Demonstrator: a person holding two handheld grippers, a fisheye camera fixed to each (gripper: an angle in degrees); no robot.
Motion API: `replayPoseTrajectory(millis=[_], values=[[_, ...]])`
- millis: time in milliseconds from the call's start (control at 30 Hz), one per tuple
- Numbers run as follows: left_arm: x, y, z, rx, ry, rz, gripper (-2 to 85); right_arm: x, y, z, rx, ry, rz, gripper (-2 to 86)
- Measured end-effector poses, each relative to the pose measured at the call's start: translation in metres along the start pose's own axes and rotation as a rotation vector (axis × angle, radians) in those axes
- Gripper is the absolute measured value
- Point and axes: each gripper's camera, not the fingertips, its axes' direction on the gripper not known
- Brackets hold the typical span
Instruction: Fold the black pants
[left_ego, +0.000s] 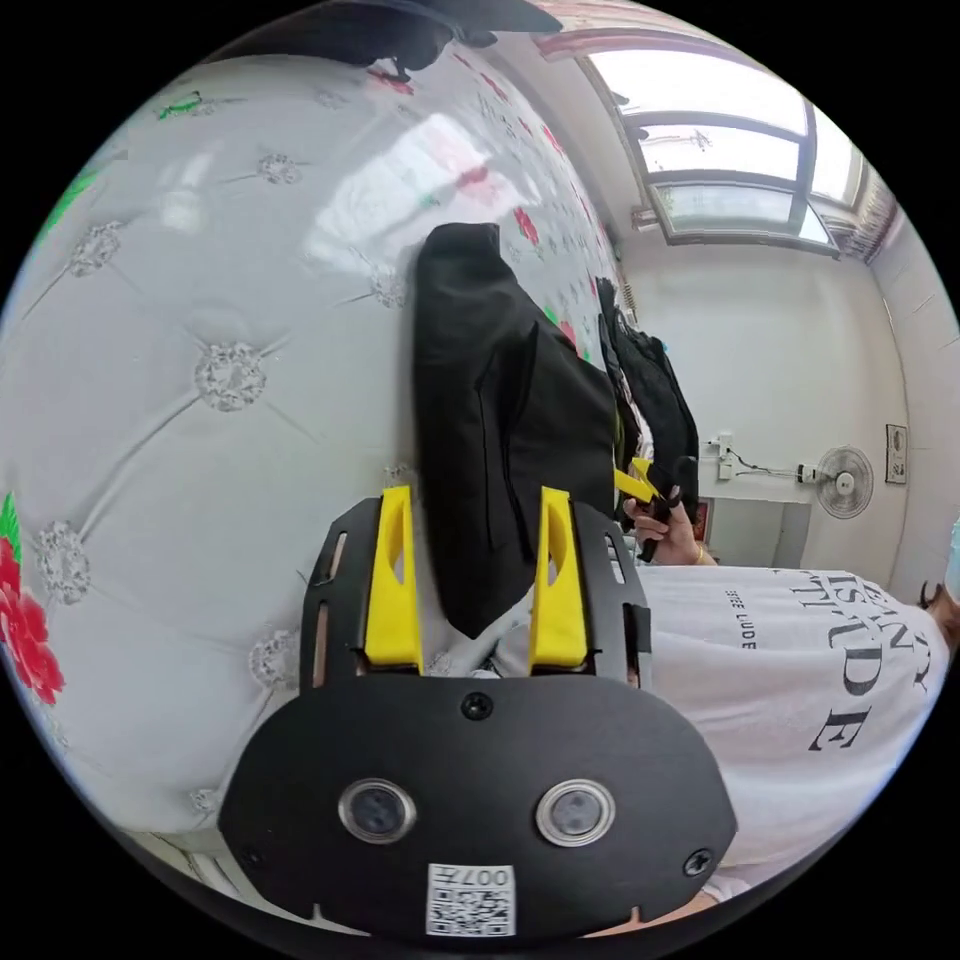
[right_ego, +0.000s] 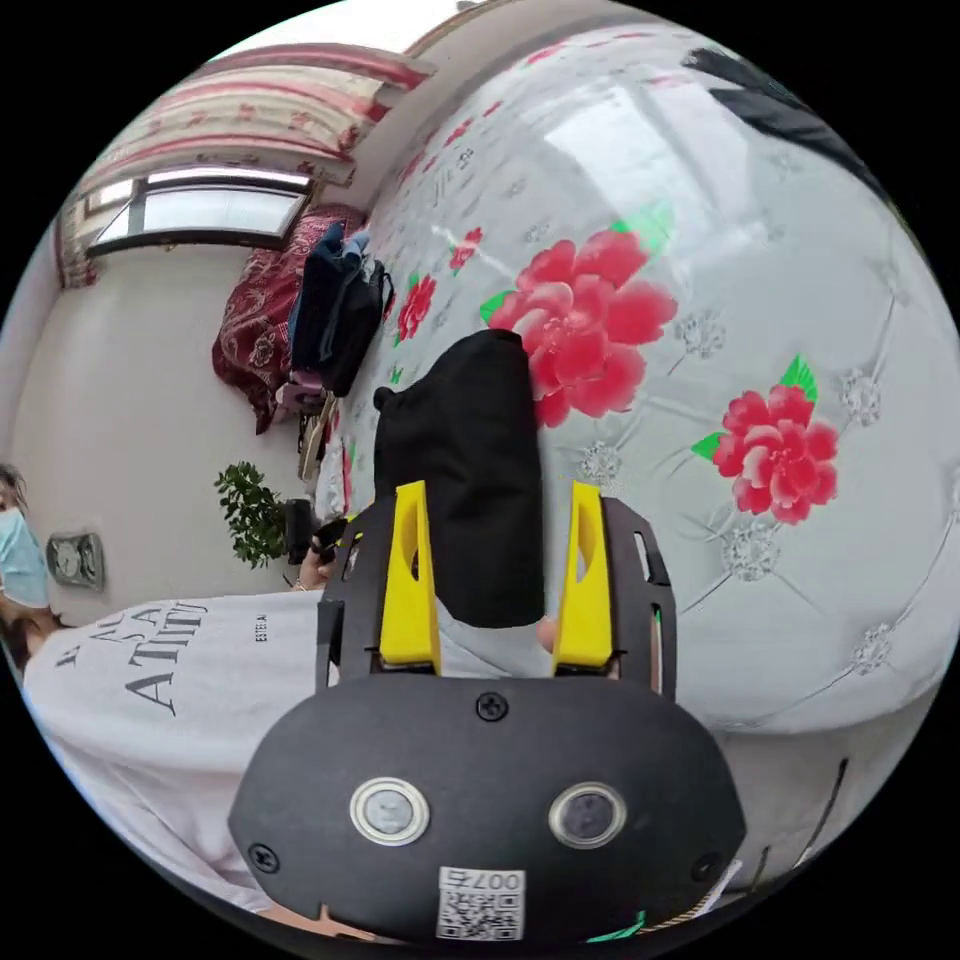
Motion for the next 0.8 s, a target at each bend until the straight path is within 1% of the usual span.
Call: replayPoseTrajectory(millis=[100,167,233,333,433,500,533,600,633,667,700,767,800], values=[[-0.002,-0.021,0.009,-0.04,-0.002,-0.037,9.8,0.02,-0.011,0.038,-0.128,-0.102,0.06,10.9],[-0.004,-0.033,0.008,-0.07,0.008,-0.068,4.2,0.021,-0.014,0.044,-0.124,-0.105,0.076,9.2],[0.001,-0.038,-0.003,-0.056,0.042,-0.04,2.5,0.015,-0.016,0.042,-0.114,-0.117,0.068,7.2],[0.021,-0.05,-0.031,-0.016,0.082,0.019,0.8,-0.02,-0.026,0.034,-0.115,-0.133,-0.026,4.8],[0.053,-0.074,-0.068,0.04,0.088,0.12,0.3,-0.077,-0.053,0.026,-0.104,-0.128,-0.159,3.5],[0.074,-0.095,-0.099,0.094,0.094,0.19,0.2,-0.132,-0.085,0.018,-0.054,-0.155,-0.298,3.1],[0.088,-0.109,-0.123,0.14,0.089,0.24,0.1,-0.146,-0.094,0.016,-0.041,-0.165,-0.334,3.1],[0.109,-0.131,-0.164,0.222,0.08,0.32,0.1,-0.212,-0.134,0.014,0.01,-0.209,-0.486,3.0],[0.123,-0.145,-0.194,0.282,0.067,0.371,0.1,-0.229,-0.144,0.014,0.025,-0.22,-0.524,3.0],[0.137,-0.158,-0.225,0.345,0.046,0.423,0.2,-0.266,-0.163,0.016,0.054,-0.24,-0.611,3.2],[0.143,-0.164,-0.24,0.377,0.033,0.45,0.3,-0.302,-0.182,0.02,0.077,-0.262,-0.69,3.3],[0.163,-0.19,-0.297,0.498,-0.038,0.506,0.7,-0.353,-0.211,0.032,0.108,-0.296,-0.773,3.6],[0.166,-0.196,-0.309,0.526,-0.062,0.508,0.9,-0.384,-0.23,0.044,0.132,-0.304,-0.811,3.9]])
